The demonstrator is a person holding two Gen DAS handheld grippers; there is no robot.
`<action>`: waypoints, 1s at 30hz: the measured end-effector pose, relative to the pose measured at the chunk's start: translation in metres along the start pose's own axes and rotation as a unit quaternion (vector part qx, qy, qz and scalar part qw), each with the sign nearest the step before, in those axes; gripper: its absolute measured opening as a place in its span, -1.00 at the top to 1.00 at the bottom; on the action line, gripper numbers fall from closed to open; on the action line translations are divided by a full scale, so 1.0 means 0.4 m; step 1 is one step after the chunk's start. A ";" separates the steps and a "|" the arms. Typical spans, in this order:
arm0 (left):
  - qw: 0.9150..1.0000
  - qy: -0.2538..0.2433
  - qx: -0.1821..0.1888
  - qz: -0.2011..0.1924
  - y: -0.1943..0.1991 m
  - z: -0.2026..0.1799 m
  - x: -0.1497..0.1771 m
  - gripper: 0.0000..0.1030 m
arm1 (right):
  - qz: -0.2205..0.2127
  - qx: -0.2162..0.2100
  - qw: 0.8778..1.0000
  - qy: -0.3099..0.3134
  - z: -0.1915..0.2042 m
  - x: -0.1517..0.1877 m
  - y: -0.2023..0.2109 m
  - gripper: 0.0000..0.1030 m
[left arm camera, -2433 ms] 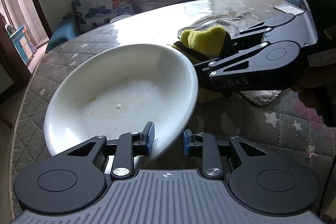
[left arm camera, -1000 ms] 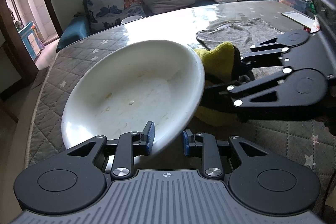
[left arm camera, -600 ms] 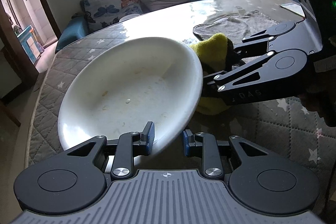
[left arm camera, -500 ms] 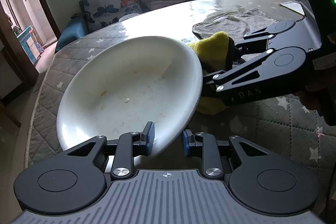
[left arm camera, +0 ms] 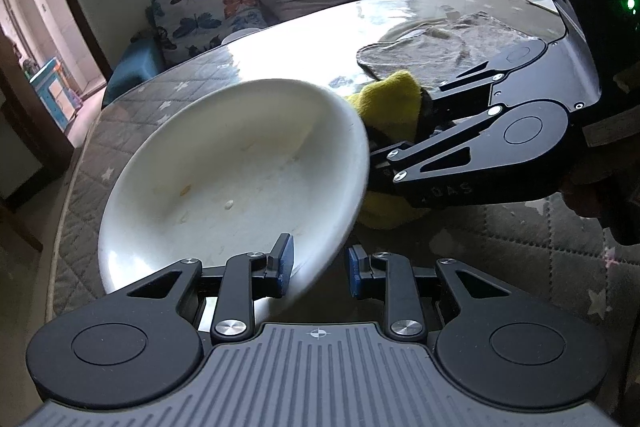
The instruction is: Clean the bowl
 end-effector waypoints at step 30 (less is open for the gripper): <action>0.998 0.012 0.065 -0.017 0.041 0.030 -0.010 0.65 | -0.055 -0.045 0.997 0.028 0.066 -0.051 0.094 0.52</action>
Point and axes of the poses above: each gripper's, at about its wrist camera, not at the fingertips, and y roughly against the way its jaws point, z to its left, x to its underside, the point moved 10 cm from there along -y, roughly the way its jaws point, and after that the axes turned 5 degrees about y, right-handed, at the moved point
